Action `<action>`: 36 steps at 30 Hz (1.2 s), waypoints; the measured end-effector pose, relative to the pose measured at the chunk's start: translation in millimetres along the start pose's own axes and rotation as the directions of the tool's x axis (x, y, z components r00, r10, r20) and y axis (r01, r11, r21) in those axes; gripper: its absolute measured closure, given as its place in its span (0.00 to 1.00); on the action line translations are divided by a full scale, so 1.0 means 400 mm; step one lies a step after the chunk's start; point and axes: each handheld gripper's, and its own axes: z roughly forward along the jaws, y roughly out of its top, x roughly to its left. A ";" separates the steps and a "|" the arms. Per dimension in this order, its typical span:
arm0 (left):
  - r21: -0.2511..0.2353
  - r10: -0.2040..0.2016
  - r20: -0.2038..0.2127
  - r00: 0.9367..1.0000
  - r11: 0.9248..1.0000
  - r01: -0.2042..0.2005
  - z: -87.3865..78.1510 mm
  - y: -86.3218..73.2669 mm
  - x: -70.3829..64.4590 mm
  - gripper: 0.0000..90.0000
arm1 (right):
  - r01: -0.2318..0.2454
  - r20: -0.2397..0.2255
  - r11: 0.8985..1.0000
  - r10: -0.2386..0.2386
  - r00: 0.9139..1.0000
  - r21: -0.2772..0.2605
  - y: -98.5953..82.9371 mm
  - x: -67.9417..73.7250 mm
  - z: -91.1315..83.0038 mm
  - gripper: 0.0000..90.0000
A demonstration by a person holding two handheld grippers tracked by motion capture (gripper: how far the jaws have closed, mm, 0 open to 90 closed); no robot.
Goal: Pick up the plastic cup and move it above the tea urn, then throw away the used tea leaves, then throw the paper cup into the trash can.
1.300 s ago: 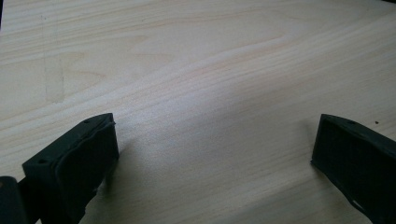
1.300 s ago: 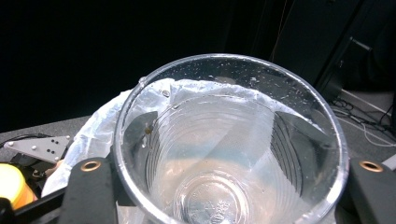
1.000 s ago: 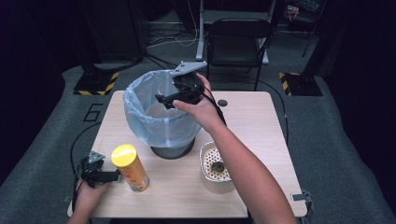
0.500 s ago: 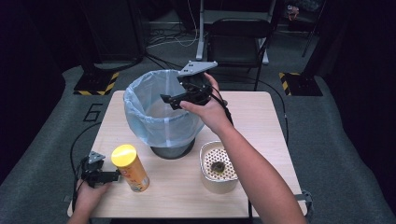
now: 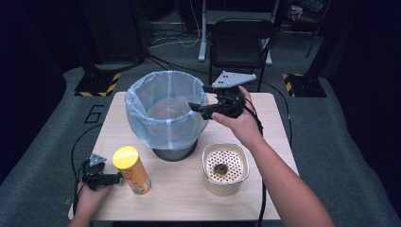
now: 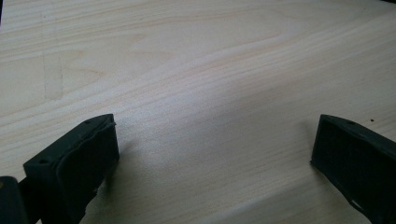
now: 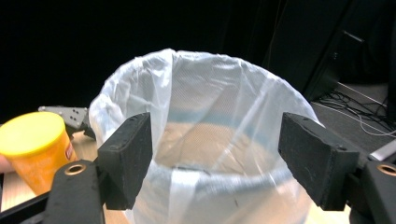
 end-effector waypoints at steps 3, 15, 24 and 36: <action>0.016 0.005 0.003 1.000 1.000 -0.005 -0.003 0.001 0.001 0.01 | -0.005 0.013 1.000 0.005 1.000 0.001 -0.019 -0.007 -0.020 0.29; -0.015 -0.032 0.012 0.999 0.999 0.032 -0.002 0.002 0.001 0.02 | 0.013 0.066 1.000 -0.013 0.998 0.013 -0.101 0.003 -0.103 0.30; -0.004 -0.038 0.029 0.999 0.999 0.038 -0.012 0.006 -0.002 0.05 | 0.011 0.119 1.000 -0.012 0.993 0.014 -0.176 0.001 -0.153 0.32; -0.028 -0.044 0.097 0.994 0.998 0.047 -0.068 0.042 -0.016 0.06 | -0.019 0.212 0.999 0.013 0.977 0.027 -0.311 0.019 -0.205 0.32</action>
